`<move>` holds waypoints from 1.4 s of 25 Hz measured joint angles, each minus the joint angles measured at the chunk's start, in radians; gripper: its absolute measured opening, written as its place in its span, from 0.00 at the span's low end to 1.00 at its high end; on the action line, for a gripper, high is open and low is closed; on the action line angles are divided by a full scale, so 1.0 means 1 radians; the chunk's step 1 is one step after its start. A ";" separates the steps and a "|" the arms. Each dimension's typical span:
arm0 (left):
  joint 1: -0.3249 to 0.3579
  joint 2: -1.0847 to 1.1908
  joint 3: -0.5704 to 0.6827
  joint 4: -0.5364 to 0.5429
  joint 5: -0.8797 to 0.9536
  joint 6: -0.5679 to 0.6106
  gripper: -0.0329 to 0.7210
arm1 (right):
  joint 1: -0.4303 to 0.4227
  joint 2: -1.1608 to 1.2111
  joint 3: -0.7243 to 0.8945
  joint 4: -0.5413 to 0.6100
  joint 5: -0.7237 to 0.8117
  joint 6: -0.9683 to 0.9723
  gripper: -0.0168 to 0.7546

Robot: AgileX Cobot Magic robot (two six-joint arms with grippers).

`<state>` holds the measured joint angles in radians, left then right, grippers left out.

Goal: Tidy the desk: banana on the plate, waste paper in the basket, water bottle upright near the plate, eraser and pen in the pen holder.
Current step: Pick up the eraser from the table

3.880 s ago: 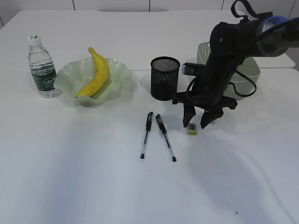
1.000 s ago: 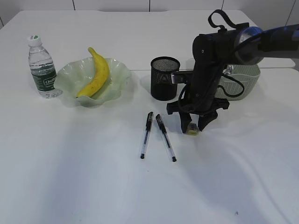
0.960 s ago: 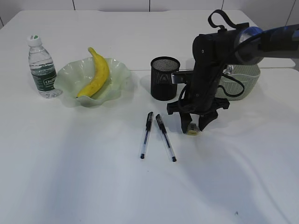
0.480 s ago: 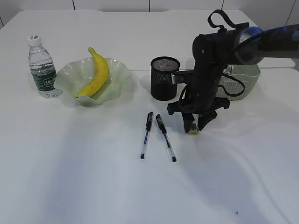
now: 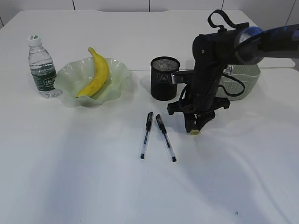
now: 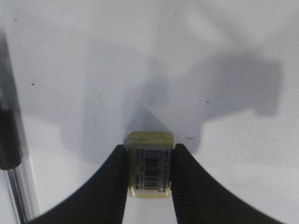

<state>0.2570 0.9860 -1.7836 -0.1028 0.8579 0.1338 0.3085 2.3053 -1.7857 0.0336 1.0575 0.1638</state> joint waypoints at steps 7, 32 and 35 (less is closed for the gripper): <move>0.000 0.000 0.000 0.000 0.000 0.000 0.46 | 0.000 0.000 0.000 -0.004 0.000 -0.004 0.32; 0.000 0.000 0.000 0.000 0.000 0.000 0.46 | 0.000 0.000 -0.233 0.001 0.089 -0.007 0.24; 0.000 0.000 0.000 0.000 0.000 0.000 0.46 | 0.000 0.000 -0.310 0.025 0.091 -0.007 0.24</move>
<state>0.2570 0.9860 -1.7836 -0.1028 0.8579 0.1338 0.3085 2.3053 -2.0959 0.0585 1.1488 0.1563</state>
